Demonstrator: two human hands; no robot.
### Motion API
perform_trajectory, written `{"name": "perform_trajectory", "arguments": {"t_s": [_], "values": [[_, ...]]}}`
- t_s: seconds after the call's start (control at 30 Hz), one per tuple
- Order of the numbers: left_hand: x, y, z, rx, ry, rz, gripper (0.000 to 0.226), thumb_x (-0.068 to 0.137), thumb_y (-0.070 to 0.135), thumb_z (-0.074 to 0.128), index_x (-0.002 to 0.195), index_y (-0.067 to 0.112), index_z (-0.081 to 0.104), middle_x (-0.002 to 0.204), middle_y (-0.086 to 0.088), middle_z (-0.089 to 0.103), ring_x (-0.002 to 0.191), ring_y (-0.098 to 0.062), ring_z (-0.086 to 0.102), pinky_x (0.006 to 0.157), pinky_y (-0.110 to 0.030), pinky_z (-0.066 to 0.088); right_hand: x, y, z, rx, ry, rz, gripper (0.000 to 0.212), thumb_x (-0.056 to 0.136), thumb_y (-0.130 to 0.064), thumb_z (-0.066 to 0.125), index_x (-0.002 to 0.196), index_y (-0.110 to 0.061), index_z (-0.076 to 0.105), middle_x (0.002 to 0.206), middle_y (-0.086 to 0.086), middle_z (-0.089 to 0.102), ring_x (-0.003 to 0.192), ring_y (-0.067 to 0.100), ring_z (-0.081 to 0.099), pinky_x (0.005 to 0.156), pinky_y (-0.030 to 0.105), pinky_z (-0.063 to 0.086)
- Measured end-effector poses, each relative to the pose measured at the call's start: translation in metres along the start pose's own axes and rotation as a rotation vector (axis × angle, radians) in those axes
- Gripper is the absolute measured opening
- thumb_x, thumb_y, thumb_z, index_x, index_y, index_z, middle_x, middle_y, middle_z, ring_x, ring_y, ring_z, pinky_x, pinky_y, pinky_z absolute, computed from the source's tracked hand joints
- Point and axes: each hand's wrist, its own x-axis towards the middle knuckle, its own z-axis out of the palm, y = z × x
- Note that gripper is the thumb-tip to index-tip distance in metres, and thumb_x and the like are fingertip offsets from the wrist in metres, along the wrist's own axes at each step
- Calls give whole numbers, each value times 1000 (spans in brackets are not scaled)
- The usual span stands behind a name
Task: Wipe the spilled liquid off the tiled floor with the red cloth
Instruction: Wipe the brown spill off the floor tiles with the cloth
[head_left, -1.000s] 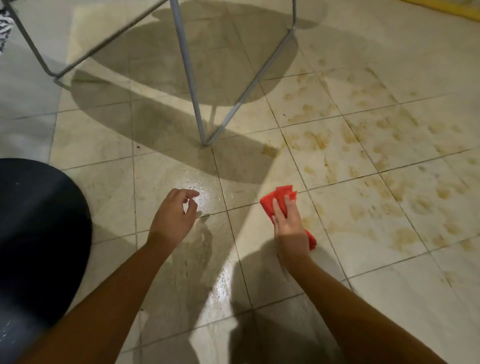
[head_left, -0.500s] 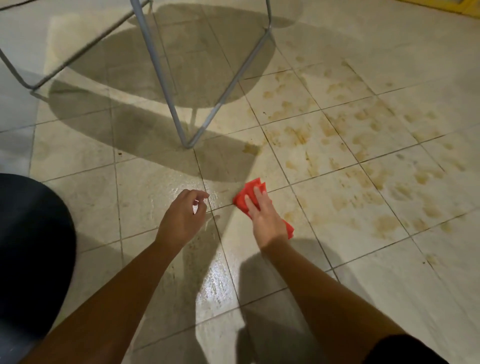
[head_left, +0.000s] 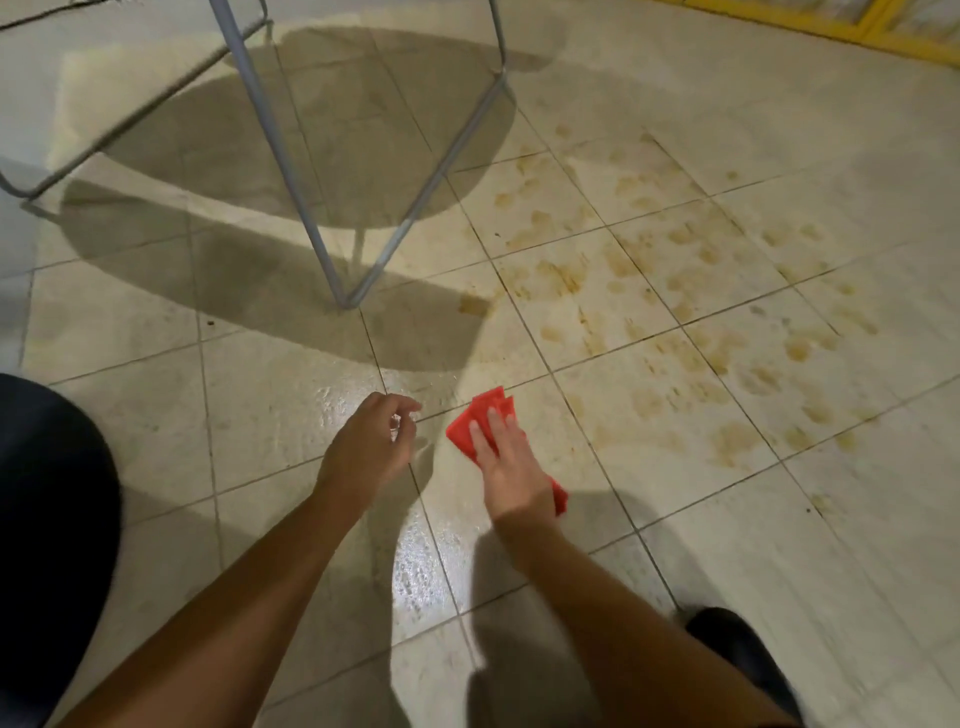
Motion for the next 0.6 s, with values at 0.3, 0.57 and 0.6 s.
{"name": "perform_trajectory", "arguments": {"t_s": [0.3, 0.57, 0.6], "values": [[-1, 17, 12, 52, -84, 28, 22, 90, 15, 45, 107, 14, 60, 113, -4, 58, 94, -18, 57, 80, -30, 45, -44, 62, -13, 4, 153, 218, 81, 79, 12, 58, 141, -12, 11, 148, 9, 0, 138, 35, 14, 105, 40, 20], [8, 35, 37, -34, -64, -34, 22, 89, 12, 46, 105, 14, 60, 114, -6, 58, 88, -16, 54, 79, -25, 40, -25, 32, 2, -15, 35, -23, 88, 43, 7, 84, 123, -9, 52, 129, 18, 53, 116, 36, 51, 85, 45, 49], [8, 38, 38, -22, -75, -17, 22, 89, 12, 46, 105, 14, 60, 114, -6, 57, 89, -16, 53, 79, -25, 39, -17, 41, -4, 22, 56, -38, 86, 47, 11, 82, 124, -8, 51, 129, 20, 52, 116, 38, 51, 84, 44, 50]]}}
